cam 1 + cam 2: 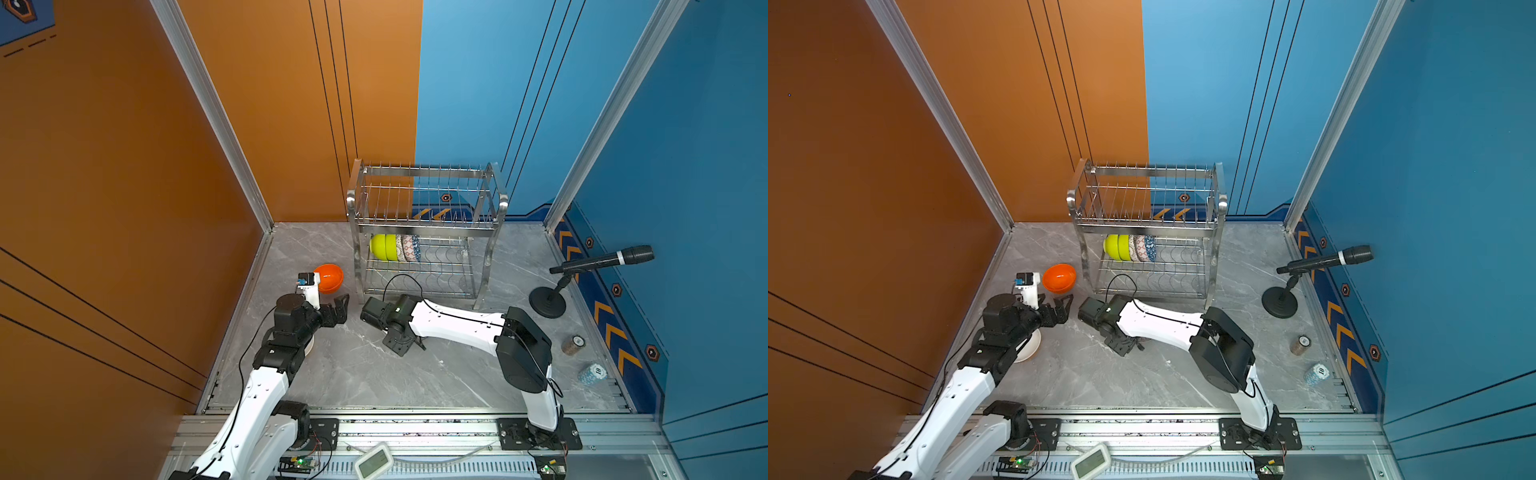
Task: Load bowls into a dish rack
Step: Pick up the bowl from the center of the table.
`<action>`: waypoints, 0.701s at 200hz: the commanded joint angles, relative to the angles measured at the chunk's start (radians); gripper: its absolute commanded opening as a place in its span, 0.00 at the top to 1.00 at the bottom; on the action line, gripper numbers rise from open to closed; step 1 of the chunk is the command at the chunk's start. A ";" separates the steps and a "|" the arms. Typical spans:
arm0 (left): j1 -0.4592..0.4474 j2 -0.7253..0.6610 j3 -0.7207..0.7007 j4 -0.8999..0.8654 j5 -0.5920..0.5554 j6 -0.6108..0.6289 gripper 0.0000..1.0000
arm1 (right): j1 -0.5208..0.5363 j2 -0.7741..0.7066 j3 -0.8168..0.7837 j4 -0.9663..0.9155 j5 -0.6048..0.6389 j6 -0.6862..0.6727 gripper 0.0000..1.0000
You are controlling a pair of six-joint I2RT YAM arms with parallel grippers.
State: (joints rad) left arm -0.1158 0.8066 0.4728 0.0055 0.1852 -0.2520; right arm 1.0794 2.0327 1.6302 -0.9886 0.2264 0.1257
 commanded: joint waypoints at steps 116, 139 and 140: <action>0.006 0.008 0.023 -0.007 0.044 -0.014 0.03 | 0.003 -0.016 0.038 -0.045 0.029 -0.028 0.95; 0.001 0.009 0.020 0.000 0.073 -0.016 0.02 | 0.002 -0.044 0.026 -0.033 0.029 -0.033 0.97; 0.002 0.009 0.020 0.001 0.074 -0.015 0.02 | 0.002 -0.046 0.025 -0.031 0.029 -0.034 0.97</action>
State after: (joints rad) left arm -0.1158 0.8139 0.4728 0.0036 0.2085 -0.2577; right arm 1.0794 2.0533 1.6489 -1.0073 0.2409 0.1005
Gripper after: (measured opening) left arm 0.976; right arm 0.066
